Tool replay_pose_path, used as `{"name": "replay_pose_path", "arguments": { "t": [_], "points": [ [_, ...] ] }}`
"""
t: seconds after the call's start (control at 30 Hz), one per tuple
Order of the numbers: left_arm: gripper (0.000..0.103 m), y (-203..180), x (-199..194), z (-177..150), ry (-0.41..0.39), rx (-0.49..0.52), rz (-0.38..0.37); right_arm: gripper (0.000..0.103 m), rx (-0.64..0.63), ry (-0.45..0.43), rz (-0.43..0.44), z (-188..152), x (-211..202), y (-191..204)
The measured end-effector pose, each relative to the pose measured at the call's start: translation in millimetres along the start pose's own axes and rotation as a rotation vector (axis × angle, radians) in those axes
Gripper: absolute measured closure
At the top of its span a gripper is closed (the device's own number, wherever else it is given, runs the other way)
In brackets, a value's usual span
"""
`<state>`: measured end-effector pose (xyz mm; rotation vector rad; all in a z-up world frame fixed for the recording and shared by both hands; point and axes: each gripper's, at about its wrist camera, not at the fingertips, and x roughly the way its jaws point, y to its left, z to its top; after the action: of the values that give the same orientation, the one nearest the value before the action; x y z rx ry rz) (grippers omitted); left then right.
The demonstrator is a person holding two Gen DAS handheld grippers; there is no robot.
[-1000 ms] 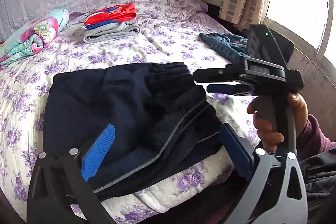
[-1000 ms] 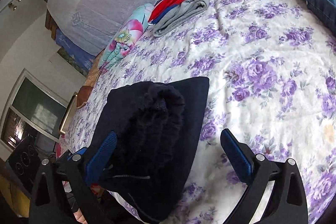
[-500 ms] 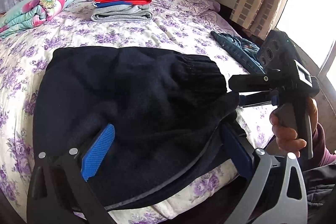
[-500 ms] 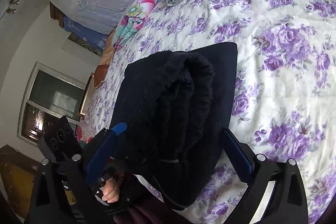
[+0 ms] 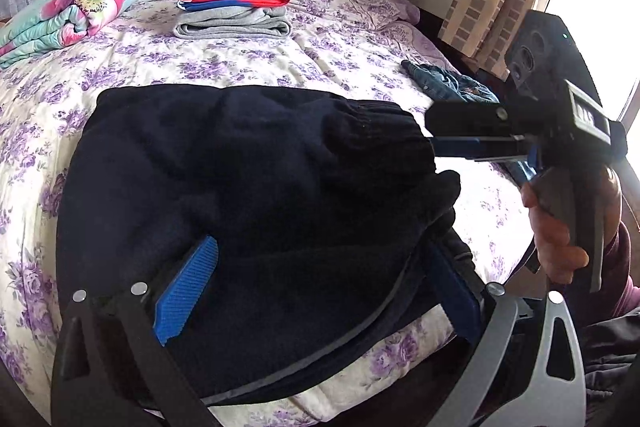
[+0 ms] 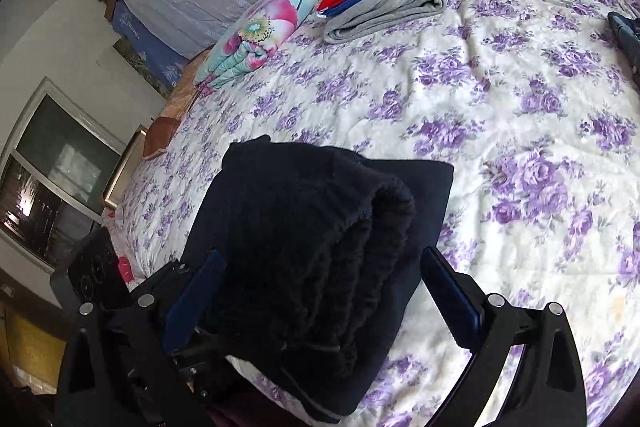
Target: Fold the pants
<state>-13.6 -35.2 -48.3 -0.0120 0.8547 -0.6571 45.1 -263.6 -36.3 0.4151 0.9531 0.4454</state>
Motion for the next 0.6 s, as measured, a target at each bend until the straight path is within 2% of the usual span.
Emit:
{"name": "replay_pose_path", "arguments": {
  "t": [0.1, 0.2, 0.37, 0.43, 0.5, 0.53, 0.6],
  "points": [
    [0.005, -1, 1, 0, 0.004, 0.006, 0.009, 0.003, -0.038, 0.024, -0.028, 22, 28, -9],
    [0.005, 1, -1, -1, 0.004, -0.003, 0.001, 0.003, -0.11, 0.059, -0.077, 28, 52, -3],
    [0.005, 1, -1, -2, 0.0, -0.001, 0.002, 0.007, -0.356, 0.051, -0.088, 4, 39, 49],
    [0.005, 2, 1, -2, 0.001, -0.002, -0.002, 0.007, -0.361, 0.081, -0.095, -1, 40, 49],
    [0.005, 1, 3, -1, -0.001, 0.005, 0.0, 0.015, -0.274, 0.108, -0.096, 0, 48, 31],
    [0.005, 0, 4, -1, -0.003, 0.007, 0.005, 0.031, -0.247, 0.106, -0.111, 0, 52, 22],
    [0.005, -1, 7, 1, 0.006, 0.011, 0.011, 0.046, -0.205, 0.086, -0.072, 3, 46, 14]
  ]
}}
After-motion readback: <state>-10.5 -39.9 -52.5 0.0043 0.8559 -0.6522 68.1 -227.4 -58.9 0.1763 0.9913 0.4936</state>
